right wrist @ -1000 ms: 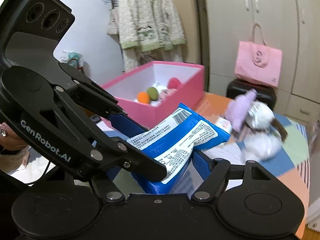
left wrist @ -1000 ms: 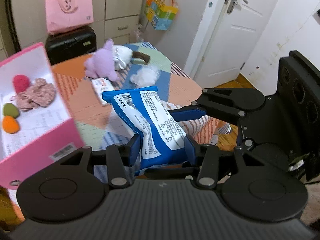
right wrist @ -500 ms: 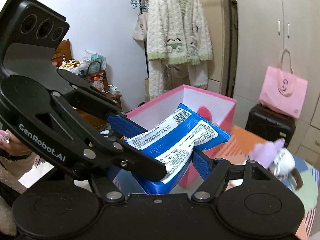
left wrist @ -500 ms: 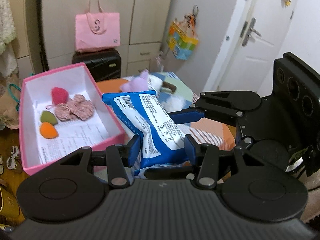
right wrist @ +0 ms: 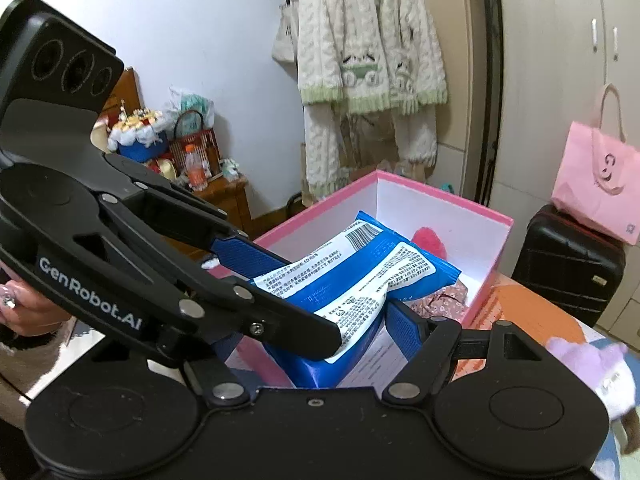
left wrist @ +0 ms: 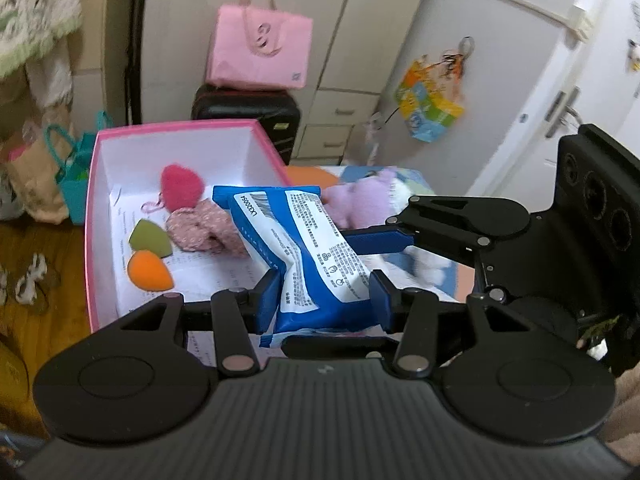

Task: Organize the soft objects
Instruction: 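Carry the blue wet-wipe pack into the pink box with the left tool, then open the left tool to release the wet-wipe pack in the box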

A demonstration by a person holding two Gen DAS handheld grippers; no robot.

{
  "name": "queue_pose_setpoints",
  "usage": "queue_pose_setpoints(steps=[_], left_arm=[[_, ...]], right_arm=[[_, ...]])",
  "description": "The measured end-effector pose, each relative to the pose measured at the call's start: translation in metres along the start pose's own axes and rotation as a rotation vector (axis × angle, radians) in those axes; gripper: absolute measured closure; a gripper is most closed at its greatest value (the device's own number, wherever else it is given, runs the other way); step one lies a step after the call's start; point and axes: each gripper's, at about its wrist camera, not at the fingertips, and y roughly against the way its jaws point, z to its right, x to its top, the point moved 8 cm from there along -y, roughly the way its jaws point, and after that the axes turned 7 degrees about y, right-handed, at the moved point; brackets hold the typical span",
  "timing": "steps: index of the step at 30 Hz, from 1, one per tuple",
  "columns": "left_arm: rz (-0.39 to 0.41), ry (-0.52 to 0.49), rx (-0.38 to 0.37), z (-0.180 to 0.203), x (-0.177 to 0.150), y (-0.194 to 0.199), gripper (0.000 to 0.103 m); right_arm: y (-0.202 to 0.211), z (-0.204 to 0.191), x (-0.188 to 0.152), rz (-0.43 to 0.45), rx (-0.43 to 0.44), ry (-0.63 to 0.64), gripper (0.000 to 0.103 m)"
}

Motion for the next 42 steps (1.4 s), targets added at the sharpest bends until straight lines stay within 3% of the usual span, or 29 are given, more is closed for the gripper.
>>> queue_pose_setpoints(steps=[13,23,28,42], left_arm=[[-0.060,0.131,-0.037,-0.054,0.011,-0.061,0.057],[-0.089,0.152,-0.035,-0.070,0.008,-0.084,0.055],[-0.051,0.082,0.014,-0.067,0.009,-0.071,0.042],[0.029,-0.058,0.072,-0.029,0.008,-0.008,0.034]], right_arm=[[-0.059,0.036,-0.012,-0.140,0.049,-0.017,0.024],[-0.077,0.033,-0.016,-0.221,-0.046,0.150,0.022],[-0.069,0.035,-0.015,-0.219,-0.056,0.145,0.021],[0.000,0.026,-0.013,-0.136,-0.100,0.137,0.021]])
